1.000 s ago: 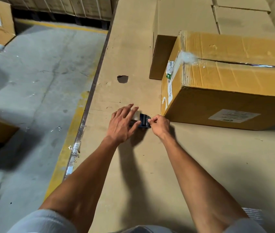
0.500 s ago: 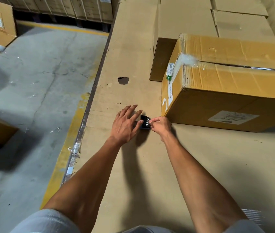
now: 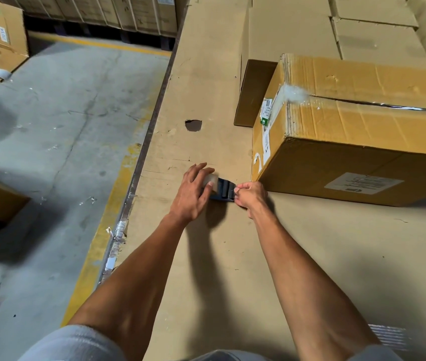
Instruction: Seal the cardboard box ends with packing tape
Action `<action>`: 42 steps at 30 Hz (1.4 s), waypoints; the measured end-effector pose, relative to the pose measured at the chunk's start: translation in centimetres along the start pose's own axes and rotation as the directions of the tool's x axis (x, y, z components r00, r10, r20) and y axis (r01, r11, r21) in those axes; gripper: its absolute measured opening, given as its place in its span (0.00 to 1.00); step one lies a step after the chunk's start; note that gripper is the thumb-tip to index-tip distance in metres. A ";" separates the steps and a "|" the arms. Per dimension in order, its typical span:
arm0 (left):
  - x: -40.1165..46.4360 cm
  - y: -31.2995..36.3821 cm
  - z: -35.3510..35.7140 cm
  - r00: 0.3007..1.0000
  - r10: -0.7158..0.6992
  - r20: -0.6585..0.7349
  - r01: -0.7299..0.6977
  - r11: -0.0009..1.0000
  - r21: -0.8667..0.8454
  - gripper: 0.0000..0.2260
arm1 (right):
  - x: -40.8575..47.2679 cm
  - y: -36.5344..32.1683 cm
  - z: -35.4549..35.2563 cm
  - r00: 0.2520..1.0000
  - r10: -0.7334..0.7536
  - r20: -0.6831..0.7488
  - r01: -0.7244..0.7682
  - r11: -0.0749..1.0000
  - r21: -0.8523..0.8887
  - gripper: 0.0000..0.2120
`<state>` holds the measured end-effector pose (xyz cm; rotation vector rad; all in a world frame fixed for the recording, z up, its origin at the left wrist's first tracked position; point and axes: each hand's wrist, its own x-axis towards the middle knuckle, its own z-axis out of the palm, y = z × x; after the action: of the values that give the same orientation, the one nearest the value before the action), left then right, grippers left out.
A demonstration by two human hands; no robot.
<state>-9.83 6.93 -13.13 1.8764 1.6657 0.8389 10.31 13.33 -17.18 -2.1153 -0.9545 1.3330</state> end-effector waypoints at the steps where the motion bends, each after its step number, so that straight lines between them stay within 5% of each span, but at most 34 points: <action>1: 0.0 0.0 -0.1 1.000 -0.014 0.008 0.014 1.000 -0.019 0.18 | -0.9 -0.5 -0.2 1.000 0.017 0.012 -0.017 1.000 0.018 0.06; 10: 1.0 2.4 1.1 0.982 -0.191 0.008 0.190 0.978 0.092 0.24 | -1.9 -0.7 -0.8 0.998 -0.062 -0.007 0.062 0.997 -0.041 0.10; 15: 1.0 2.3 1.8 0.981 -0.185 -0.067 0.188 0.981 0.043 0.21 | -2.3 -1.2 -0.9 0.993 -0.095 -0.075 0.091 0.995 -0.047 0.06; 27: 0.6 2.5 2.0 0.973 -0.228 -0.024 0.229 0.972 0.049 0.32 | -2.2 -0.5 -0.5 0.993 -0.062 -0.101 0.058 0.997 -0.044 0.14; 38: 1.3 1.2 0.5 0.916 -0.392 0.082 0.396 0.855 -0.336 0.40 | 5.3 3.7 1.6 0.999 0.001 -0.051 0.002 0.997 0.075 0.19; 42: 1.8 2.5 0.2 0.931 -0.361 0.056 0.365 0.912 -0.189 0.40 | 5.1 3.7 1.2 0.999 0.003 -0.045 0.002 0.994 0.107 0.15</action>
<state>-7.86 8.34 -11.28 1.3793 1.7736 0.7908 11.87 14.83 -23.23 -2.0555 -0.8451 1.3019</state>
